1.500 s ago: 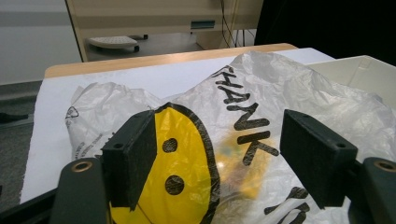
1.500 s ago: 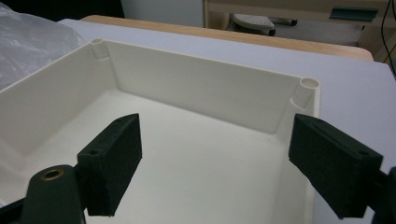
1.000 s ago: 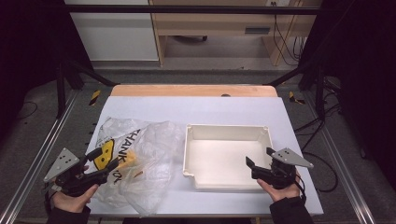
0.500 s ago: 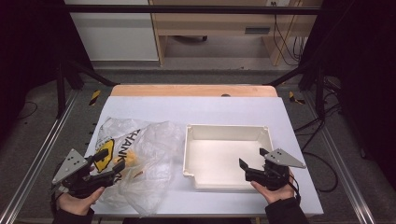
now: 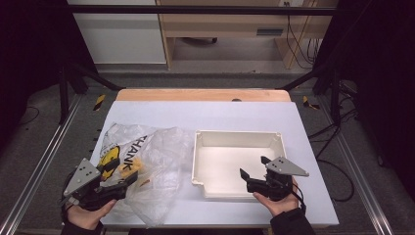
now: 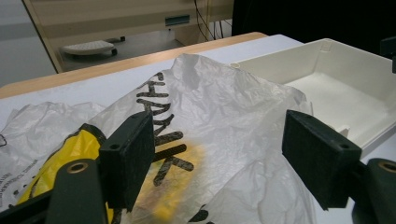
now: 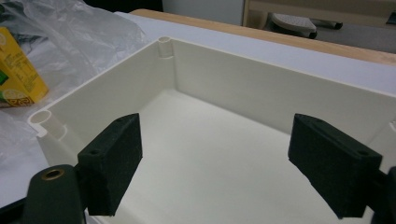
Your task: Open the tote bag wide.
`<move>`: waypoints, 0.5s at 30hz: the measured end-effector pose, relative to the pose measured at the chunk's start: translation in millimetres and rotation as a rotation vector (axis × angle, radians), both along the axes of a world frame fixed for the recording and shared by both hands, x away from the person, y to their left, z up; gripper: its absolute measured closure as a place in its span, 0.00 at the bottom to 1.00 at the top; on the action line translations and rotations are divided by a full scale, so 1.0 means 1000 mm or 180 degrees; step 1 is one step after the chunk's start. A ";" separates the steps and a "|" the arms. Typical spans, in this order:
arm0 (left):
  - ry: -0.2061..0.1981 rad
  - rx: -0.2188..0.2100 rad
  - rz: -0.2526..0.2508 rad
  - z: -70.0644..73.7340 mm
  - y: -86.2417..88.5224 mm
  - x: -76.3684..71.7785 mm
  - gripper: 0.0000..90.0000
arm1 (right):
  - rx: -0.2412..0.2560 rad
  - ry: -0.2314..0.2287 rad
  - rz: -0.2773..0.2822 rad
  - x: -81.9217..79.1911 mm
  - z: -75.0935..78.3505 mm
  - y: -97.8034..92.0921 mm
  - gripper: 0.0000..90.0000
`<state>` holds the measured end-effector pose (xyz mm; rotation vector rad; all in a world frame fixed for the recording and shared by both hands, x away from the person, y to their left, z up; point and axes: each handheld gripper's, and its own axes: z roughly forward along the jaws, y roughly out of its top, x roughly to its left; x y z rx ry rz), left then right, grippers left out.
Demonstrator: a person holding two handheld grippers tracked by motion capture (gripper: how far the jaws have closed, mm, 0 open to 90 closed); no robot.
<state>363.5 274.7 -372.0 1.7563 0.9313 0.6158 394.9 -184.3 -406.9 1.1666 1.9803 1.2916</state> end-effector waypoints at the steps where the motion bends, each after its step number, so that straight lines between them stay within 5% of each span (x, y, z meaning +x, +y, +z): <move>1: 0.0006 0.0006 -0.0007 0.000 -0.001 0.000 0.28 | 0.0001 0.0004 0.0013 0.000 0.000 0.002 0.20; 15: 0.0043 0.0137 -0.0115 -0.001 -0.024 -0.002 0.28 | 0.0000 -0.0010 0.0163 0.000 0.000 0.022 0.23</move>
